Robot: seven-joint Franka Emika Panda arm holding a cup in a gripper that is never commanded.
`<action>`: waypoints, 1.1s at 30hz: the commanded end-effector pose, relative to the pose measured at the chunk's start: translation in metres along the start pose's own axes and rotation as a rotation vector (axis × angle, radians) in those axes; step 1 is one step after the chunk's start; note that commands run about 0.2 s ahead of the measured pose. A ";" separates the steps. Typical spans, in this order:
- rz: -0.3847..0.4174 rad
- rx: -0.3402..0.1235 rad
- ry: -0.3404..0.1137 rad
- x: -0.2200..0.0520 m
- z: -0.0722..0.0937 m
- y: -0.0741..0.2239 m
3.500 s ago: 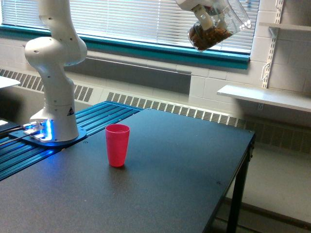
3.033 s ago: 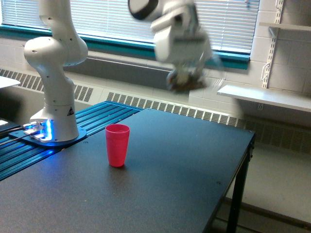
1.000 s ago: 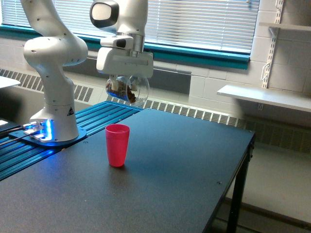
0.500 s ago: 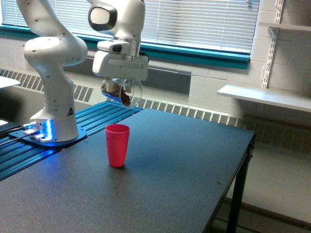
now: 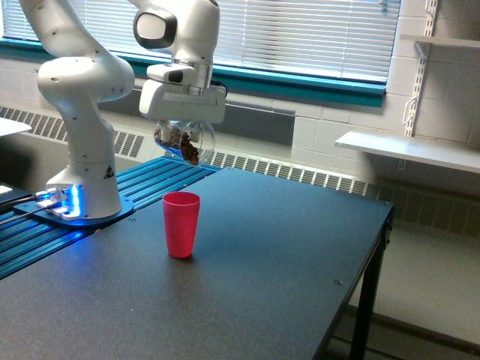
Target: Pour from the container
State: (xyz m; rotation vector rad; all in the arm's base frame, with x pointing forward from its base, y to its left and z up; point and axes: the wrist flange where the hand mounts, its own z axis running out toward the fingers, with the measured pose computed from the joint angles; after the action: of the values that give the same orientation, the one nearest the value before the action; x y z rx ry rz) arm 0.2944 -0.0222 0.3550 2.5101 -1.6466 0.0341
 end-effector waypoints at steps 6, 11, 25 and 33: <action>0.033 -0.039 -0.032 -0.017 0.008 0.012; 0.042 -0.047 -0.038 -0.020 0.011 0.015; 0.069 -0.062 -0.066 -0.025 0.017 0.018; 0.079 -0.068 -0.074 -0.025 0.020 0.018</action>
State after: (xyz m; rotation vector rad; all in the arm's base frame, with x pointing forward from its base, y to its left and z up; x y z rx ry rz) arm 0.2744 -0.0113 0.3486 2.4522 -1.7344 -0.0587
